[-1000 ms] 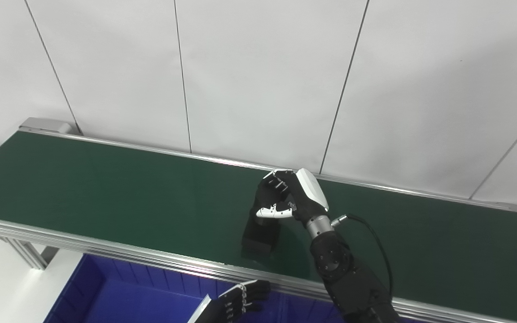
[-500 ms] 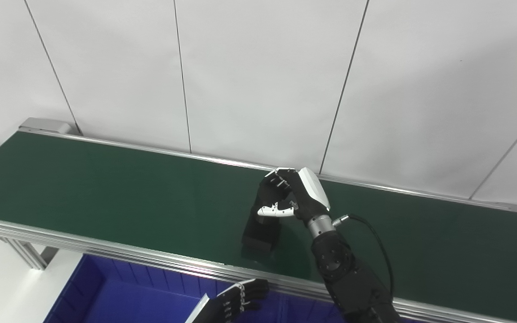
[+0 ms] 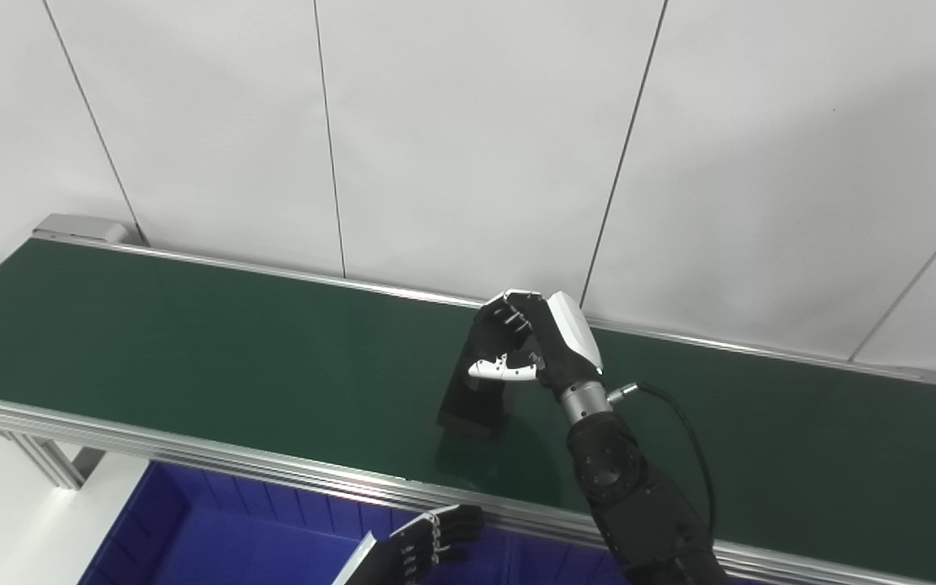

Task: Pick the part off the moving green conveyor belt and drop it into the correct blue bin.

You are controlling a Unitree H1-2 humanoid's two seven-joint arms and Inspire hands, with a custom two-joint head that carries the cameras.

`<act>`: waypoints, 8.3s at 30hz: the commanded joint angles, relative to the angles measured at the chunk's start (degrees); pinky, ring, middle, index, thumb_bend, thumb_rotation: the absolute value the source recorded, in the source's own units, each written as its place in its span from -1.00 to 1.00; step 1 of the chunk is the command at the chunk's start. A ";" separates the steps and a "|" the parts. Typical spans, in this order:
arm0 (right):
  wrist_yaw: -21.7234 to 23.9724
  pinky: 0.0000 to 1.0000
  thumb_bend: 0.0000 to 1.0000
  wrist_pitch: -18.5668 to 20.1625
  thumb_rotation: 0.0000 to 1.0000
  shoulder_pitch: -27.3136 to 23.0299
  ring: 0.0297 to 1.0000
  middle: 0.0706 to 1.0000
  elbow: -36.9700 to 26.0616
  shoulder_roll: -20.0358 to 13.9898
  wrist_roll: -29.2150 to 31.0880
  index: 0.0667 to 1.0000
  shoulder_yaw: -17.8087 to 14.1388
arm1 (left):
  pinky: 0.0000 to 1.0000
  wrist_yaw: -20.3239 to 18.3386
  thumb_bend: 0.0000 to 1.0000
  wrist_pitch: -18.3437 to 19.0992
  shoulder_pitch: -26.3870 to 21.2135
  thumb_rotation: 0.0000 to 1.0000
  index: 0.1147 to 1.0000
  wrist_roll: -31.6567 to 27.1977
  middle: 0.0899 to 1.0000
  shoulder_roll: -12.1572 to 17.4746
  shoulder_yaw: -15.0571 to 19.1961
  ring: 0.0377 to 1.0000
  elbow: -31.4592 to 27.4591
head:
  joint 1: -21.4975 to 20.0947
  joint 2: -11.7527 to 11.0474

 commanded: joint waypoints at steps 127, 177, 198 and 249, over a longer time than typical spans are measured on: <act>4.17 -0.30 0.00 15.56 -1.00 48.71 -0.14 -0.05 -54.84 -6.57 -11.17 -0.04 -12.62 | 0.50 -6.90 1.00 11.71 0.81 0.07 0.54 -14.79 0.49 10.58 10.49 0.49 -14.40 | -33.47 12.64; 26.11 0.53 0.67 32.69 -0.05 49.04 0.66 0.63 -59.32 -12.38 -24.61 0.67 -5.36 | 0.47 -8.17 1.00 14.28 -0.79 0.09 0.54 -15.65 0.48 11.97 11.80 0.47 -14.66 | -33.85 12.97; 26.10 0.37 0.55 33.06 0.36 48.71 0.54 0.56 -61.73 -11.95 -23.90 0.60 -4.07 | 0.47 -7.33 1.00 13.83 -0.29 0.12 0.54 -14.22 0.51 11.28 11.30 0.51 -14.89 | -31.61 12.21; 16.07 0.47 0.30 -2.01 0.43 50.55 0.57 0.60 -41.49 -4.99 16.48 0.68 -2.23 | 0.56 -3.81 0.93 -1.10 0.81 -0.04 0.66 -4.26 0.63 1.99 4.74 0.64 -5.40 | 0.10 2.64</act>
